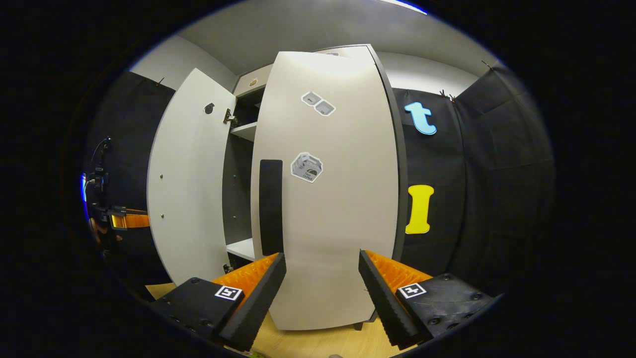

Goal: Grasp the bottle in the cabinet with the left hand and place it on the coaster, then close the right door with the right hand and the left door with the left hand.

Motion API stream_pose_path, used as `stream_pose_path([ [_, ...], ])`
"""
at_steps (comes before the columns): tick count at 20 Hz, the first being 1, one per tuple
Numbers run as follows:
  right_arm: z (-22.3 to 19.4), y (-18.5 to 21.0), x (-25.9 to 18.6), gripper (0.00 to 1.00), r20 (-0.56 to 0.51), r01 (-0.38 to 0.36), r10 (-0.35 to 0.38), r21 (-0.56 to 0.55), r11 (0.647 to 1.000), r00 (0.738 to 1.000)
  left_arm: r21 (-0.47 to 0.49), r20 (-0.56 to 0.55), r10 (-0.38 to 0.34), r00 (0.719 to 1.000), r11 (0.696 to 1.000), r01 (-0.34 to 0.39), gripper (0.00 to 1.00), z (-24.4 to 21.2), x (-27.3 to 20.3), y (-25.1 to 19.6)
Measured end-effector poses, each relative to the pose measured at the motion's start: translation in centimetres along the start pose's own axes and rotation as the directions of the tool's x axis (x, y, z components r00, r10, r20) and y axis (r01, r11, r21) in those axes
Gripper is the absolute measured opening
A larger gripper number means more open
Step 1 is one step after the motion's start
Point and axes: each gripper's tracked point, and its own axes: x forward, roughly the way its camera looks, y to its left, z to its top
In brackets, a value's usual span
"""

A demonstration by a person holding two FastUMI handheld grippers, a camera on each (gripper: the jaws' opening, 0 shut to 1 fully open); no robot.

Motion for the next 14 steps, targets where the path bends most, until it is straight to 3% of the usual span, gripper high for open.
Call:
stream_pose_path([
  [9, 0.4, -4.0, -1.5, 0.97, 0.0, 0.063, -0.063, -0.021, 0.998, 0.998, -0.015, 0.017, -0.13, 0.991, 0.991, 0.13, 0.94, -0.1, 3.3, -5.8],
  [13, 0.0, -5.3, -2.1, 0.98, -0.013, 0.09, -0.09, -0.031, 0.995, 0.996, -0.034, 0.027, -0.24, 0.97, 0.97, 0.241, 0.94, -0.1, 5.0, -10.3],
  [14, 0.1, -5.5, -2.2, 0.97, -0.013, 0.095, -0.096, -0.031, 0.995, 0.995, -0.027, 0.02, -0.237, 0.971, 0.971, 0.237, 0.94, -0.3, 5.6, -10.8],
])
